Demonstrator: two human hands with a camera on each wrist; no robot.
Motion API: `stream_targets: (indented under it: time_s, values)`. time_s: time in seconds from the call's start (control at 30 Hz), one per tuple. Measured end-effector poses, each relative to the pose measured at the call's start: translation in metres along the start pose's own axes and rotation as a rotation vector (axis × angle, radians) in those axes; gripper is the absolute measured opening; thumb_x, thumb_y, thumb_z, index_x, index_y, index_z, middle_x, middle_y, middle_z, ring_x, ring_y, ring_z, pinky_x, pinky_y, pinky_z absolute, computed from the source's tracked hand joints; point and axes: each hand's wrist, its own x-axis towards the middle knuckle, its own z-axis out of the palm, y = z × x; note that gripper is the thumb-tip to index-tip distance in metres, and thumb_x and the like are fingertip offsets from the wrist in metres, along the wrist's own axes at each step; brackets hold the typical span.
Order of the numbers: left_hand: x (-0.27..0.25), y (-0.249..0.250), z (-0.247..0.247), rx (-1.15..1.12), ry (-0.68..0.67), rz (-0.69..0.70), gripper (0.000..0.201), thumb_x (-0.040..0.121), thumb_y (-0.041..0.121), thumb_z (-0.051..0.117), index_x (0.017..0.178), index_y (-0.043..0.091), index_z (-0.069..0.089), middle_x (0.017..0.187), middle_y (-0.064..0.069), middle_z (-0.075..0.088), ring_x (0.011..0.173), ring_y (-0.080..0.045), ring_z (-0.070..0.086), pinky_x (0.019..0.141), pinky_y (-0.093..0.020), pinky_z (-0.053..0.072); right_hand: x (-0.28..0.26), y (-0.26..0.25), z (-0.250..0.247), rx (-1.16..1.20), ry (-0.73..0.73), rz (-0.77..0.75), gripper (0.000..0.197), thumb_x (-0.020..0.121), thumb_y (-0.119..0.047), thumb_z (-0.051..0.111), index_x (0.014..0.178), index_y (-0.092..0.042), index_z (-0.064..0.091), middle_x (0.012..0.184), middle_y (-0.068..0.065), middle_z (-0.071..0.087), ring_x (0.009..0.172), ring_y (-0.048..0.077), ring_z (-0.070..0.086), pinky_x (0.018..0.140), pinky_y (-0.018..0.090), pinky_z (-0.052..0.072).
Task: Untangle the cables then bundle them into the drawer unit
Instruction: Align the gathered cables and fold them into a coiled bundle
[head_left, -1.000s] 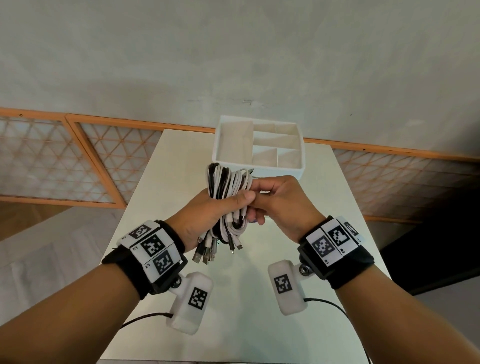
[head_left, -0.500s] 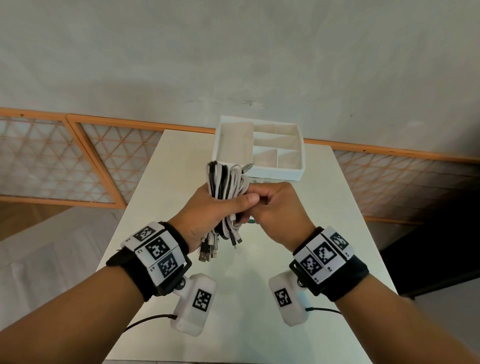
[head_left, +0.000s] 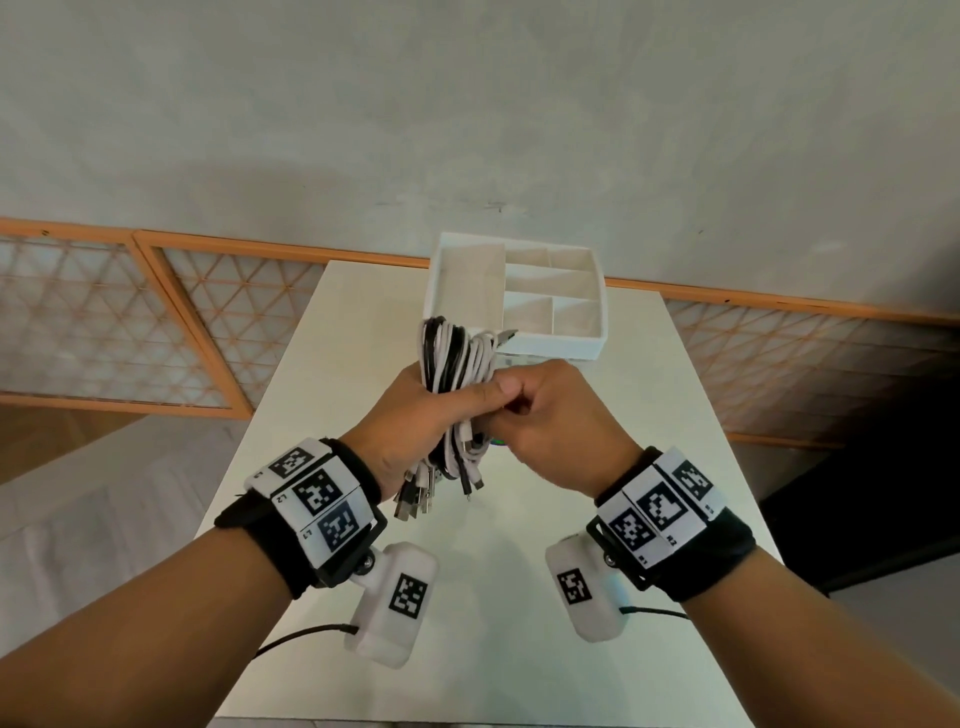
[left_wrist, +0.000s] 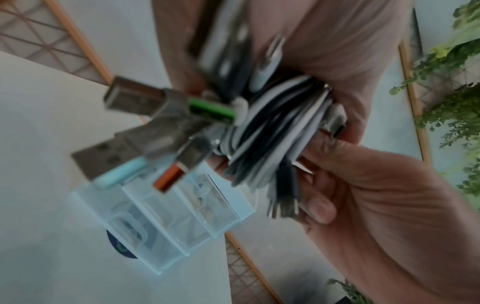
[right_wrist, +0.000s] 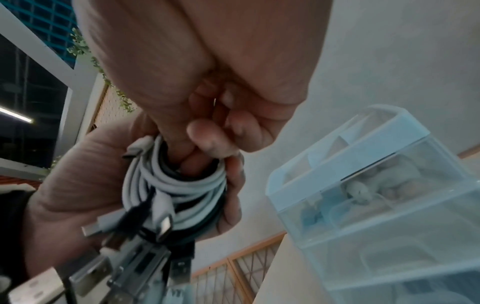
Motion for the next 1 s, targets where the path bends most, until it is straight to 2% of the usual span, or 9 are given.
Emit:
stream_targets:
  time_s: [0.17, 0.27, 0.4, 0.53, 0.6, 0.67, 0.73, 0.87, 1.0]
  values:
    - [-0.007, 0.001, 0.000, 0.071, -0.043, 0.013, 0.020, 0.084, 0.028, 0.072, 0.079, 0.008, 0.072, 0.067, -0.010, 0.067, 0.062, -0.017, 0.064, 0.060, -0.026, 0.049, -0.004, 0.002, -0.004, 0.010, -0.079, 0.019, 0.027, 0.090, 0.003, 0.060, 0.076, -0.017, 0.073, 0.054, -0.004, 0.064, 0.050, 0.008, 0.055, 0.057, 0.027, 0.044]
    - [-0.008, 0.000, 0.002, 0.015, -0.079, 0.042, 0.027, 0.092, 0.019, 0.064, 0.090, -0.008, 0.067, 0.073, -0.027, 0.065, 0.066, -0.027, 0.064, 0.064, -0.032, 0.052, -0.003, 0.001, -0.001, 0.069, 0.074, 0.011, 0.029, 0.086, 0.009, 0.057, 0.072, -0.015, 0.067, 0.056, 0.001, 0.068, 0.049, 0.019, 0.066, 0.052, 0.029, 0.049]
    - [-0.010, -0.001, 0.003, -0.070, -0.033, -0.005, 0.029, 0.083, 0.021, 0.069, 0.101, -0.002, 0.071, 0.089, -0.022, 0.073, 0.084, -0.032, 0.071, 0.077, -0.040, 0.057, -0.001, -0.001, -0.003, 0.084, 0.224, -0.003, 0.033, 0.079, 0.002, 0.073, 0.096, -0.017, 0.052, 0.065, 0.006, 0.067, 0.049, 0.024, 0.067, 0.049, 0.040, 0.058]
    - [-0.009, 0.001, 0.002, -0.146, -0.015, -0.002, 0.032, 0.080, 0.017, 0.069, 0.108, 0.001, 0.071, 0.093, -0.020, 0.071, 0.085, -0.032, 0.070, 0.074, -0.038, 0.058, -0.002, -0.001, -0.006, 0.069, 0.195, -0.079, 0.052, 0.080, -0.002, 0.075, 0.125, -0.020, 0.058, 0.082, 0.000, 0.069, 0.052, 0.018, 0.066, 0.055, 0.029, 0.055]
    - [-0.007, 0.002, 0.001, -0.183, 0.006, -0.003, 0.035, 0.080, 0.016, 0.068, 0.112, 0.000, 0.069, 0.099, -0.021, 0.070, 0.086, -0.032, 0.069, 0.077, -0.042, 0.059, -0.005, 0.001, -0.005, 0.067, 0.167, -0.129, 0.045, 0.084, -0.006, 0.074, 0.126, -0.016, 0.062, 0.092, -0.003, 0.070, 0.059, 0.022, 0.068, 0.061, 0.037, 0.057]
    - [-0.007, 0.005, -0.001, -0.210, 0.013, -0.014, 0.034, 0.081, 0.012, 0.067, 0.111, -0.002, 0.068, 0.093, -0.018, 0.071, 0.081, -0.028, 0.071, 0.069, -0.035, 0.058, -0.005, 0.003, -0.006, 0.139, 0.103, -0.136, 0.049, 0.087, -0.010, 0.070, 0.132, -0.021, 0.055, 0.098, 0.000, 0.068, 0.063, 0.025, 0.067, 0.066, 0.044, 0.059]
    - [-0.007, 0.006, -0.002, -0.198, 0.002, -0.013, 0.029, 0.083, 0.010, 0.066, 0.107, -0.007, 0.066, 0.089, -0.021, 0.069, 0.078, -0.028, 0.070, 0.067, -0.031, 0.056, -0.002, 0.002, -0.010, 0.213, 0.053, -0.103, 0.055, 0.093, -0.010, 0.063, 0.141, -0.031, 0.044, 0.097, 0.001, 0.064, 0.062, 0.024, 0.063, 0.066, 0.037, 0.057]
    - [-0.007, 0.007, -0.002, -0.178, -0.035, -0.007, 0.032, 0.081, 0.013, 0.063, 0.106, -0.007, 0.065, 0.088, -0.023, 0.068, 0.079, -0.030, 0.069, 0.069, -0.032, 0.056, 0.003, 0.000, -0.010, 0.188, 0.090, -0.103, 0.028, 0.100, -0.010, 0.055, 0.125, -0.020, 0.063, 0.085, -0.001, 0.063, 0.056, 0.015, 0.057, 0.062, 0.028, 0.050]
    - [-0.007, 0.009, 0.002, -0.187, -0.072, 0.000, 0.025, 0.080, 0.011, 0.063, 0.102, 0.000, 0.066, 0.086, -0.020, 0.070, 0.080, -0.027, 0.071, 0.069, -0.030, 0.057, 0.005, 0.005, -0.006, 0.228, 0.160, -0.157, 0.017, 0.094, -0.003, 0.065, 0.105, -0.015, 0.070, 0.076, 0.011, 0.066, 0.057, 0.022, 0.060, 0.058, 0.037, 0.055]
